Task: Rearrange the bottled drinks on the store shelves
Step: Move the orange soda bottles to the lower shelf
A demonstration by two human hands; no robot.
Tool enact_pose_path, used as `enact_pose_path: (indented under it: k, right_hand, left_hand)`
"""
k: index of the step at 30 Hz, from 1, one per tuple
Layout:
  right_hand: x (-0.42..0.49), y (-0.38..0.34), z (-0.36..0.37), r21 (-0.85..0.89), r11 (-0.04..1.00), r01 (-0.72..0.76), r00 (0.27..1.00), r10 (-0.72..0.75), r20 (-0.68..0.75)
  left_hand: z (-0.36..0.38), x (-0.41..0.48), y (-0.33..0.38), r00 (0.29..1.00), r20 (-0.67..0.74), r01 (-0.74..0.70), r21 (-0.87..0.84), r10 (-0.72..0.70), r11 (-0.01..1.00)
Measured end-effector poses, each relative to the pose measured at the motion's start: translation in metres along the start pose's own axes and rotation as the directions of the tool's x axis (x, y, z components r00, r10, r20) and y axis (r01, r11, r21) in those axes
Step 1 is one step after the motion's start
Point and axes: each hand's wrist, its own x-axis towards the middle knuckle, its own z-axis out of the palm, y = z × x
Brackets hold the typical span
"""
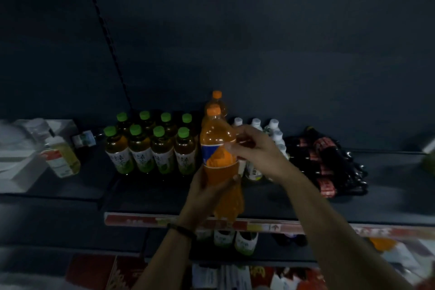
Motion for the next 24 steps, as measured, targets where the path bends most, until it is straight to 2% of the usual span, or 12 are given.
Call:
enact_pose_path:
  k: [2, 4, 6, 8, 11, 15, 20, 24]
  right_hand:
    - [-0.008, 0.005, -0.018, 0.076, 0.997, -0.007, 0.997, 0.002, 0.075]
    - [-0.018, 0.007, -0.027, 0.151, 0.988, -0.027, 0.996, 0.013, 0.092]
    - [-0.029, 0.011, -0.034, 0.217, 0.975, -0.049, 0.998, 0.040, 0.047]
    - [-0.043, 0.016, -0.044, 0.244, 0.968, -0.058, 0.996, 0.072, -0.050]
    - [-0.068, 0.030, -0.060, 0.233, 0.970, -0.067, 0.963, 0.124, -0.241]
    - [-0.109, 0.058, -0.088, 0.229, 0.970, -0.078, 0.870, 0.179, -0.460]
    - [-0.182, 0.107, -0.142, 0.208, 0.973, -0.104, 0.782, 0.209, -0.587]
    - [-0.243, 0.149, -0.202, 0.244, 0.964, -0.101, 0.743, 0.237, -0.625]
  left_hand:
    - [0.001, -0.001, 0.010, 0.989, 0.131, 0.063, 0.009, -0.064, 0.998]
    - [0.002, -0.001, 0.014, 0.958, 0.254, 0.131, 0.016, -0.131, 0.991]
    - [0.010, 0.002, 0.012, 0.920, 0.344, 0.202, -0.010, -0.186, 0.979]
    - [0.029, -0.001, 0.010, 0.907, 0.374, 0.225, -0.044, -0.193, 0.973]
    - [0.073, -0.010, -0.002, 0.945, 0.302, 0.118, 0.041, -0.125, 0.992]
    - [0.139, -0.023, -0.019, 0.976, 0.210, 0.017, 0.195, -0.059, 0.981]
    - [0.217, -0.038, -0.055, 0.945, 0.316, -0.045, 0.372, -0.081, 0.927]
    - [0.295, -0.055, -0.098, 0.921, 0.382, -0.096, 0.414, -0.076, 0.905]
